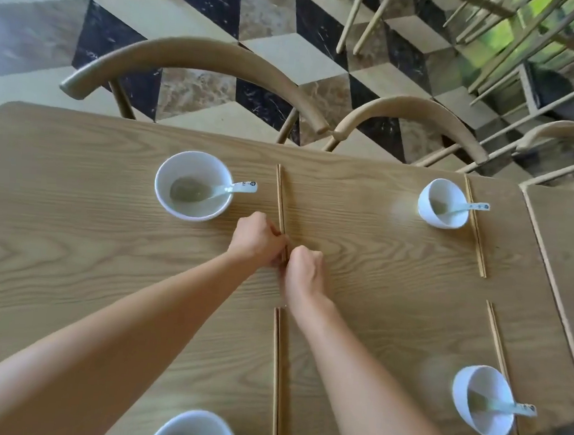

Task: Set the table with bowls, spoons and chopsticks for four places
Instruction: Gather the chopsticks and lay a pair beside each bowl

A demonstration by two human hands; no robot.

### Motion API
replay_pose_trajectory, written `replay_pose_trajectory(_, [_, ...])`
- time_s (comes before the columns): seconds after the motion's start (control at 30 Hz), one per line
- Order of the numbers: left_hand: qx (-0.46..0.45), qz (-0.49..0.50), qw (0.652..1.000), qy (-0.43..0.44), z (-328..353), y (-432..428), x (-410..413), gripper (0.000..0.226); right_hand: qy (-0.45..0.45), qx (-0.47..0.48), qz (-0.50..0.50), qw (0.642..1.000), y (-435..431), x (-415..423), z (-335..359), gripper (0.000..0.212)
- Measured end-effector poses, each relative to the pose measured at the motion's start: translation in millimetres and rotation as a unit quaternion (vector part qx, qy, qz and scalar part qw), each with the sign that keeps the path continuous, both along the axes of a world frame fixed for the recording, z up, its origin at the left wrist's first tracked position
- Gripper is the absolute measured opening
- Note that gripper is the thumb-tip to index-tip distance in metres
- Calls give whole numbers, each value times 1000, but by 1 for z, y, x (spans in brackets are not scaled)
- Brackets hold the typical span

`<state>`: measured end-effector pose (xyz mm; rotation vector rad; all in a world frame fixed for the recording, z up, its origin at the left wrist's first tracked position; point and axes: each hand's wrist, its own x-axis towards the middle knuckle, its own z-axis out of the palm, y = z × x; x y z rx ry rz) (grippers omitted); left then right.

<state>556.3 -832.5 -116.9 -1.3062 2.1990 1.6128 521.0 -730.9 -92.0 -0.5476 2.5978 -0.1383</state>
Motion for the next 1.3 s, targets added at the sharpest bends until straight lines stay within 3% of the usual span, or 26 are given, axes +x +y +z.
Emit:
replay_pose_trajectory(0.07, [-56,-35,998,-1,1,3,11,26,-4,5,2,1000,1,-4,-5,27])
replay_pose_trajectory(0.13, [-147,-91,985,3,-2,9,35,22,-6,15,23,1000,-1,-5,-8,14])
replay_pose_trajectory(0.23, [-337,-213,917,23,-17,16,91,29,35,4,40,999,-4,-5,-10,23])
replay_pose_trajectory(0.3, [-411,-233,881,38,-29,19,126,42,49,-11,41,998,-5,-5,-9,36])
replay_pose_trajectory(0.43, [-412,-195,889,-34,-46,19,175,70,38,-9,28,999,-9,-7,-9,26])
replay_pose_trajectory(0.57, [-411,-145,895,-95,-50,17,189,85,32,-18,24,999,-7,-10,-12,29])
replay_pose_trajectory(1.3, [-432,-118,889,-92,-57,21,188,88,16,-83,1,996,-9,-12,-26,17])
